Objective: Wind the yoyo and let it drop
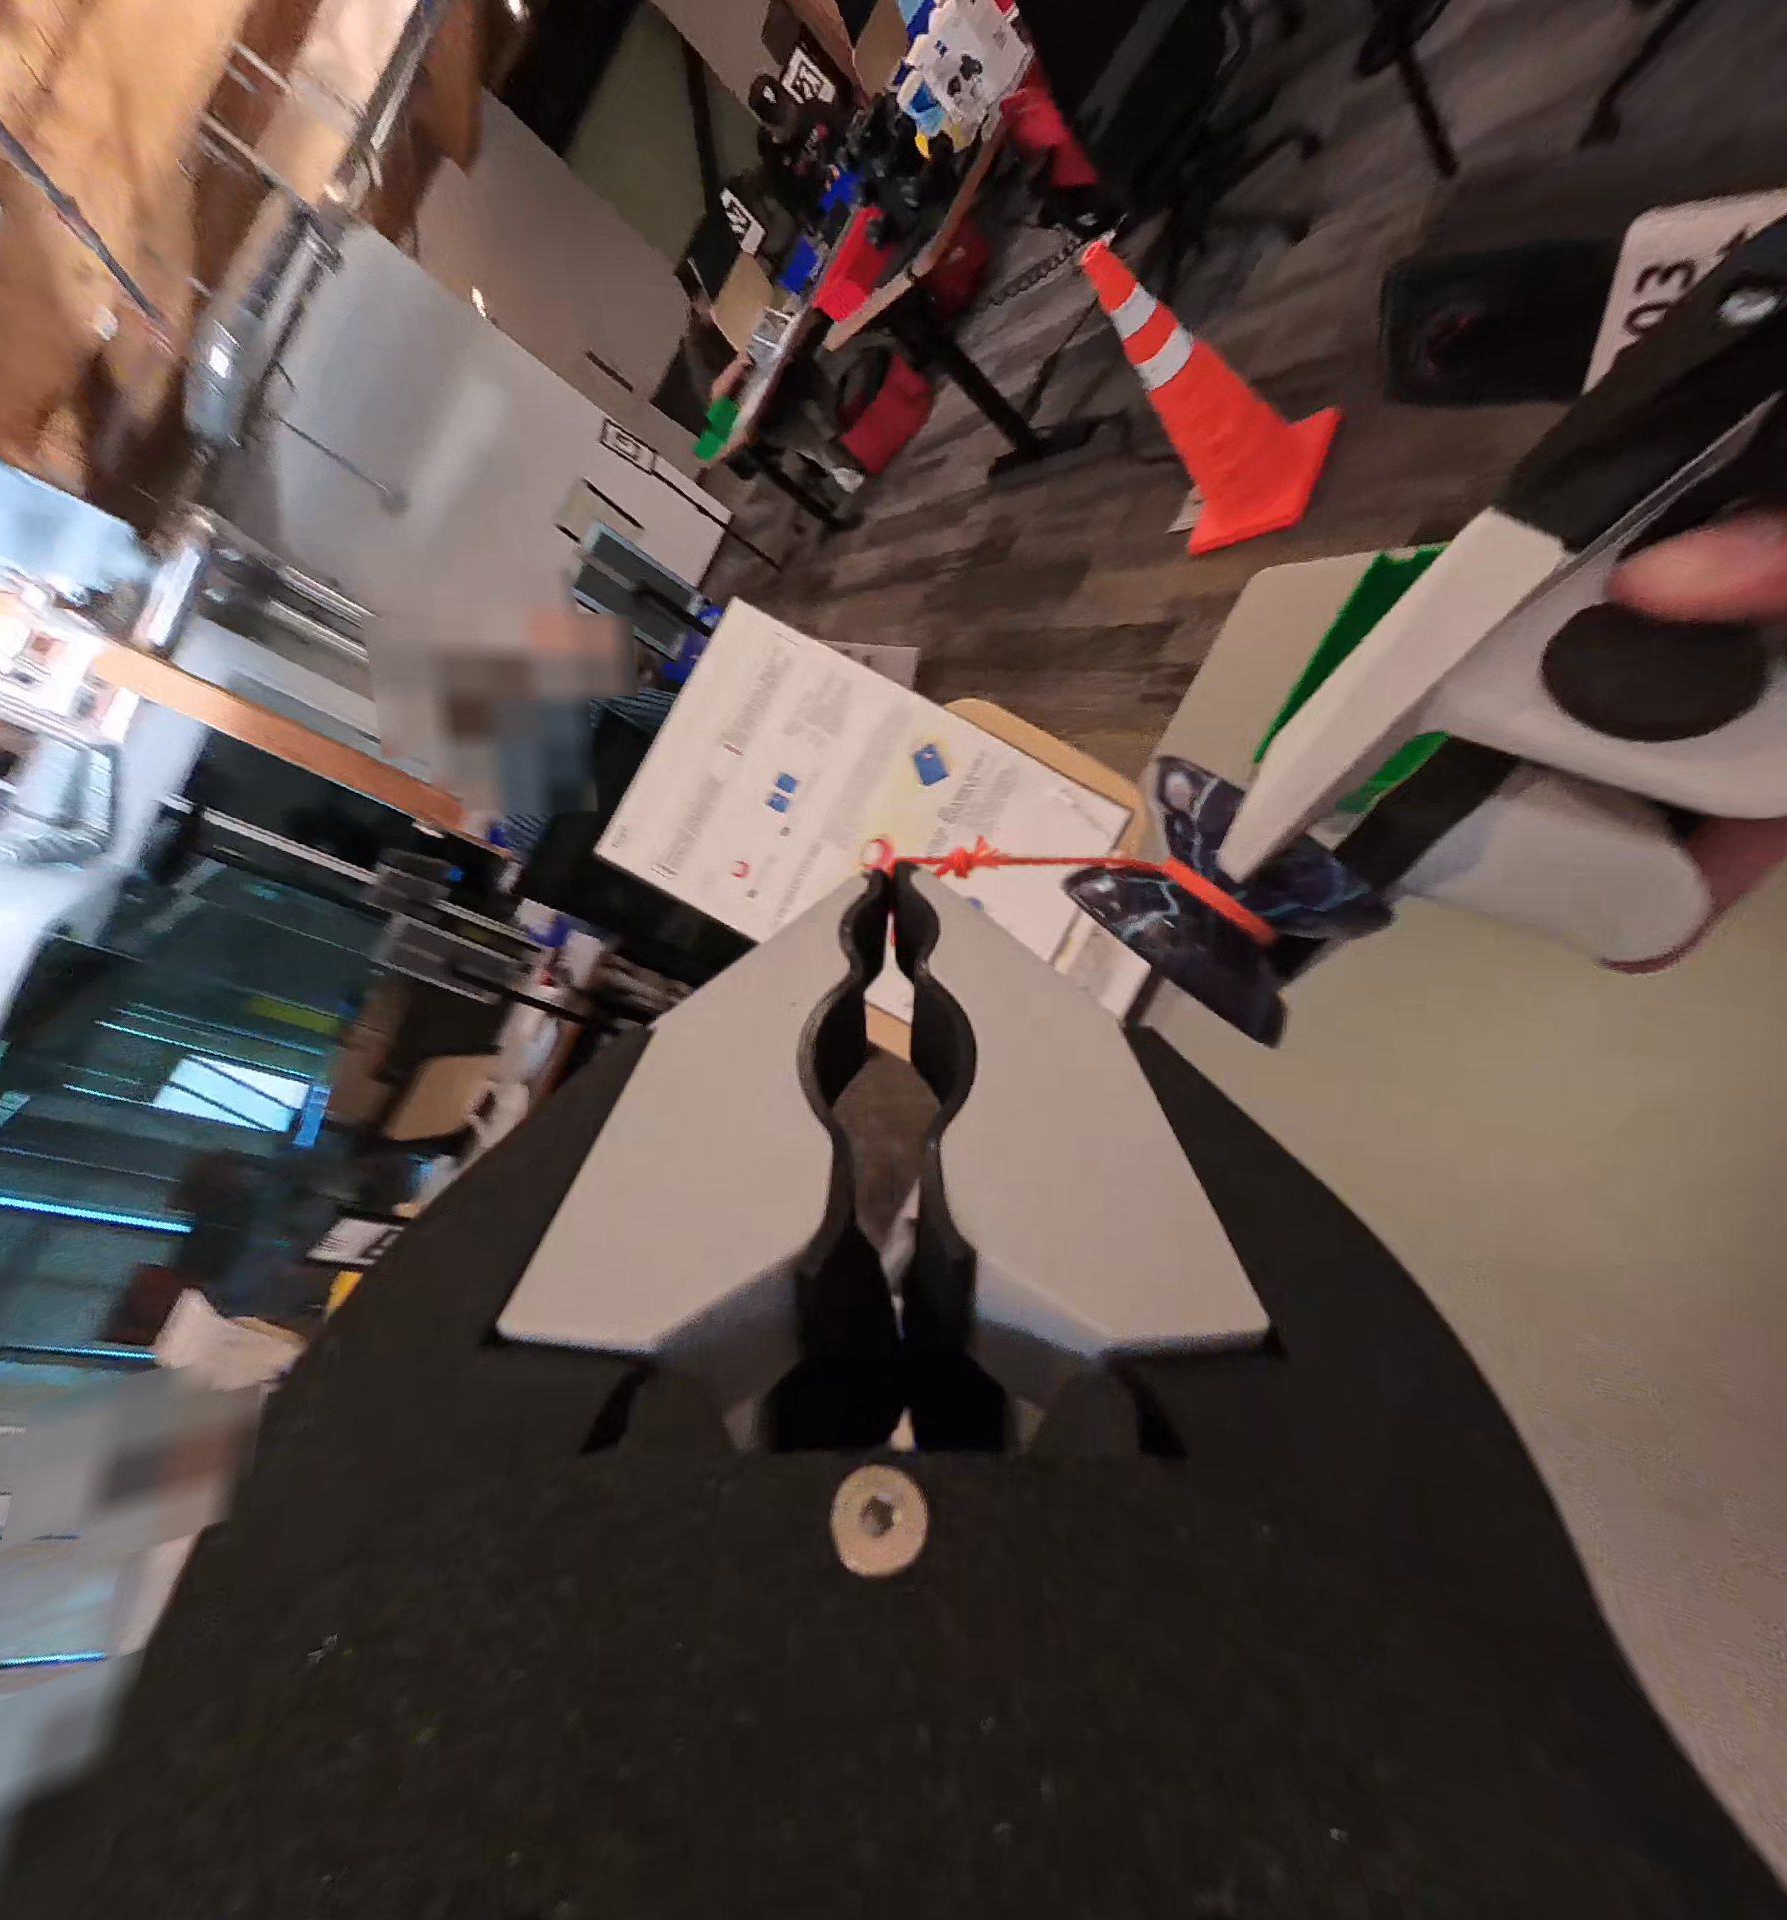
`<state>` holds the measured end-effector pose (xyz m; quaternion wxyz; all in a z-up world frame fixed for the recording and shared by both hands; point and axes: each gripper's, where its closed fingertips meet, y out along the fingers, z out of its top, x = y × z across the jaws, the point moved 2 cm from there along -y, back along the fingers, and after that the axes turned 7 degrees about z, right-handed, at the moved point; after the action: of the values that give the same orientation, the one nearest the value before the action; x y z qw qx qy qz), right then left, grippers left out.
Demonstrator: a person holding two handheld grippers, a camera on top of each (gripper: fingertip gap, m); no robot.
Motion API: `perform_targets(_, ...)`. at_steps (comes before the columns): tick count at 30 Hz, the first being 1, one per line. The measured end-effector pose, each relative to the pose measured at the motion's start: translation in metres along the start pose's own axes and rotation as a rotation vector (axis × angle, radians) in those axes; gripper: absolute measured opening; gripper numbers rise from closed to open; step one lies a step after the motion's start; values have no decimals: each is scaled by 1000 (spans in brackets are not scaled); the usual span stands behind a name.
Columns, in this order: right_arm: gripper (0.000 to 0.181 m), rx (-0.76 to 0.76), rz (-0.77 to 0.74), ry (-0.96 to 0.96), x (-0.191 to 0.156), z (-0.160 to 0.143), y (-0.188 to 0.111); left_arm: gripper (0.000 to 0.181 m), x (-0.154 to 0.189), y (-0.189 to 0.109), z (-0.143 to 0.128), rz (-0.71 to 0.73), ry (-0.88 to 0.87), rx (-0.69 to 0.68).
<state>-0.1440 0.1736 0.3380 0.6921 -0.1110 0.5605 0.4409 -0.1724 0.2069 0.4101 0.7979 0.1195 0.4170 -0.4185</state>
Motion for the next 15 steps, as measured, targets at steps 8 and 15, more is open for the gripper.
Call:
perform_targets(8,59,-48,1,3,-5,-2,-4,0,-6,26,7,-193,-143,16)
perform_targets(15,58,-134,-4,-231,-18,4,-29,0,-3,28,28,-542,-611,-22)
